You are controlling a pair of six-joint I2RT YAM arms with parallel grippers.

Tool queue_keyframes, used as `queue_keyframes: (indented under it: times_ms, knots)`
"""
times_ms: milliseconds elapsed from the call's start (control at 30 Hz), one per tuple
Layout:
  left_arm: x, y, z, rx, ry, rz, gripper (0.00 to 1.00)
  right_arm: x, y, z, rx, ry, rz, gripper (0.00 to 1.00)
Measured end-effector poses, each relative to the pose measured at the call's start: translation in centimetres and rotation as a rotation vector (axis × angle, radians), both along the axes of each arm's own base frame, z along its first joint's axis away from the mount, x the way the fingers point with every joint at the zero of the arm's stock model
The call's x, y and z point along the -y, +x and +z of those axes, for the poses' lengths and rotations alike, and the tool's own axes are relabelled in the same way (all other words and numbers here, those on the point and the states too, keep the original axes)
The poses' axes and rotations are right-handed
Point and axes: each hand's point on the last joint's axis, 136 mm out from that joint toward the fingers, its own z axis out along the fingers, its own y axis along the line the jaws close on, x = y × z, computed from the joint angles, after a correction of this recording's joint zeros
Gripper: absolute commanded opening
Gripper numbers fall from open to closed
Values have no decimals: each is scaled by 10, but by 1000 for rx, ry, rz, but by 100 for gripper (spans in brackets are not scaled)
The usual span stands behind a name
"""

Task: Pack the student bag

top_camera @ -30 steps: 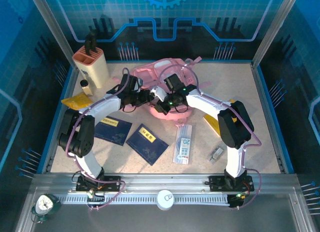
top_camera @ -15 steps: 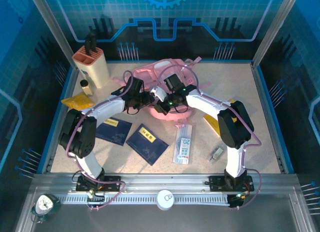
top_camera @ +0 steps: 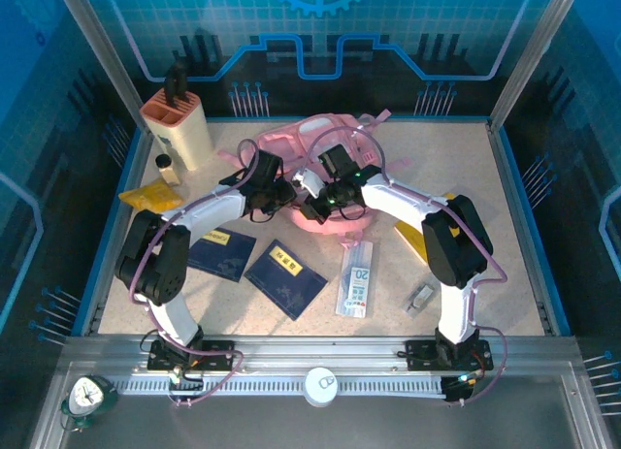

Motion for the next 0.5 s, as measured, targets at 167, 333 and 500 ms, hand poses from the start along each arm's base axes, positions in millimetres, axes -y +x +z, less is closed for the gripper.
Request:
queue_keyframes:
  times_ms: [167,333,500]
  knots:
    - [-4,0,0,4,21,19,9,0,0,-1,1,0,0,0]
    - [-11,-1,2,9,53,39,5,1,-1,-1,6,4,0,0]
    - [-14,-2,2,8,75,44,17,1,-1,0,10,6,0,0]
